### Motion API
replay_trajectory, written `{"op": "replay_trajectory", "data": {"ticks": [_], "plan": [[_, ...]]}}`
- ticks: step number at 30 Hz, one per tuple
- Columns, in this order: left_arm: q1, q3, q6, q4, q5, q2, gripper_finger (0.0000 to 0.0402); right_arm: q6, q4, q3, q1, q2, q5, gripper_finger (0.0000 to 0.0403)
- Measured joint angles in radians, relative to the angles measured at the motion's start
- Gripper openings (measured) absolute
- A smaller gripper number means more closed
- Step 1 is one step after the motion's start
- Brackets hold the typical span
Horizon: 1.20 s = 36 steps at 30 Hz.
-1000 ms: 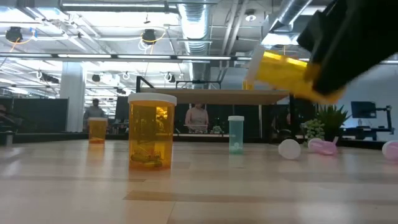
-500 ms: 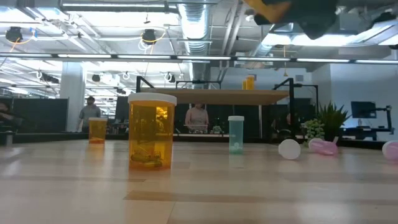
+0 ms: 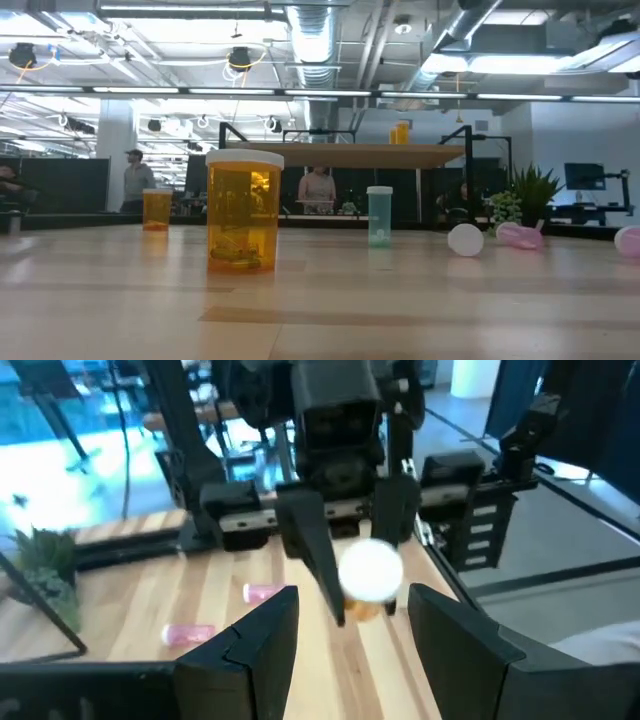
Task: Pick and place medicine bottles onto shelf by color
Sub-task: Put the small orange pill bottle on the shelf aligned with the small orange pill bottles
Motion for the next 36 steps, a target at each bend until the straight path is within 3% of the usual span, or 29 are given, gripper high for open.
{"op": "replay_trajectory", "data": {"ticks": [5, 13, 21, 36], "plan": [[0.009, -0.111, 0.075, 0.197, 0.034, -0.014, 0.018, -0.059, 0.042, -0.001, 0.019, -0.023, 0.034, 0.0118], [0.082, -0.315, 0.022, 0.651, 0.189, -0.034, 0.018, -0.183, 0.174, -0.024, 0.027, -0.065, 0.061, 0.0118], [0.094, -0.333, 0.016, 0.659, 0.182, -0.034, 0.018, -0.264, 0.493, -0.137, -0.024, -0.065, 0.052, 0.0118], [0.12, -0.333, -0.027, 0.668, 0.079, -0.034, 0.0195, -0.263, 0.546, -0.146, -0.08, -0.049, 0.006, 0.0118]]}}
